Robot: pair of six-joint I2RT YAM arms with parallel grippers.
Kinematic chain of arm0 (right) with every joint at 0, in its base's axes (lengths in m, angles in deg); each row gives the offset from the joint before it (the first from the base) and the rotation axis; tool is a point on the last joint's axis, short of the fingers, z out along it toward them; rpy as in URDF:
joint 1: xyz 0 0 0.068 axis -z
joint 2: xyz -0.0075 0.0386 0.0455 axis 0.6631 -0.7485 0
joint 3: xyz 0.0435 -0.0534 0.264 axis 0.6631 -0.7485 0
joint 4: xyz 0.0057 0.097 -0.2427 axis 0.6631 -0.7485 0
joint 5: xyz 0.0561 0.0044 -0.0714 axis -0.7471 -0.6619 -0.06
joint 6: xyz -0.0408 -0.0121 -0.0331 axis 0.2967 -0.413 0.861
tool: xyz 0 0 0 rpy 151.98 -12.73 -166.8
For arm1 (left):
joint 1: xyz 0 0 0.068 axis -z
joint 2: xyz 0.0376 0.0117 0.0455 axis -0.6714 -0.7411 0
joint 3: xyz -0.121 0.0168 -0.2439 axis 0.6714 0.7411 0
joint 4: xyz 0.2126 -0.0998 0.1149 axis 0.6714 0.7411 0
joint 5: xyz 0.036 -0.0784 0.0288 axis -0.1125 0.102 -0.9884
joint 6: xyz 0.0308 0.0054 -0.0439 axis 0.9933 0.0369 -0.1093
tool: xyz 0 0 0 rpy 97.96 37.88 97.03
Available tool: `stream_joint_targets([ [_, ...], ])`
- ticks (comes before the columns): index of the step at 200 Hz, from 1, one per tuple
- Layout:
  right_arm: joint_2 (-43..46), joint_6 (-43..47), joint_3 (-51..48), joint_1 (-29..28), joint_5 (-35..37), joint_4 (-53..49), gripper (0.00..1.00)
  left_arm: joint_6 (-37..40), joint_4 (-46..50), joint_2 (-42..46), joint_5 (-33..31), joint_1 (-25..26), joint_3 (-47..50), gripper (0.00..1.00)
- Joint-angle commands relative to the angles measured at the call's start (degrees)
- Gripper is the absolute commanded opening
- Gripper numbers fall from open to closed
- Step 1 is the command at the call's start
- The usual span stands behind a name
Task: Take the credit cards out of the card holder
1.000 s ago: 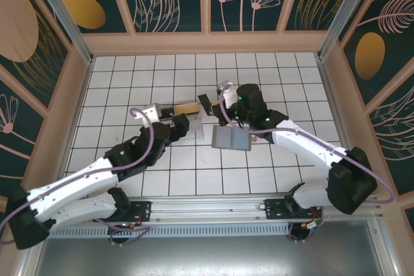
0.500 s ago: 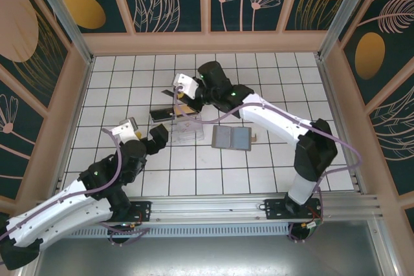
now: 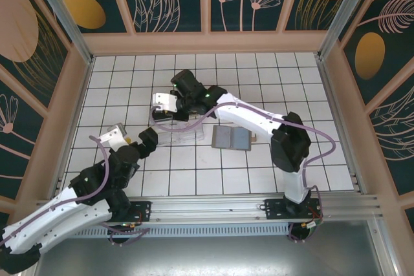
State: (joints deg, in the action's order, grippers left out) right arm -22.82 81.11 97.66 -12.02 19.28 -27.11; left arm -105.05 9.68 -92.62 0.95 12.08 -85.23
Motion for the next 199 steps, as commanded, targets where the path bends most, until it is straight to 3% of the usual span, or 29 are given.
stream_joint_targets([
  [1, -1.64, 2.91, 3.73, -0.27, 1.62, -3.28, 0.0, -1.71, 3.57, 2.32, -2.58, -0.3, 0.41, 0.99],
  [60, -3.92, 5.05, 4.09, -1.54, 6.48, -2.87, 0.0, -2.5, 4.57, 4.32, -3.29, -0.31, 1.23, 0.99],
  [199, -7.26, 5.85, 4.17, -2.78, 9.26, -2.16, 0.0, -1.97, 3.37, 3.86, -2.9, -0.36, 1.55, 0.99],
])
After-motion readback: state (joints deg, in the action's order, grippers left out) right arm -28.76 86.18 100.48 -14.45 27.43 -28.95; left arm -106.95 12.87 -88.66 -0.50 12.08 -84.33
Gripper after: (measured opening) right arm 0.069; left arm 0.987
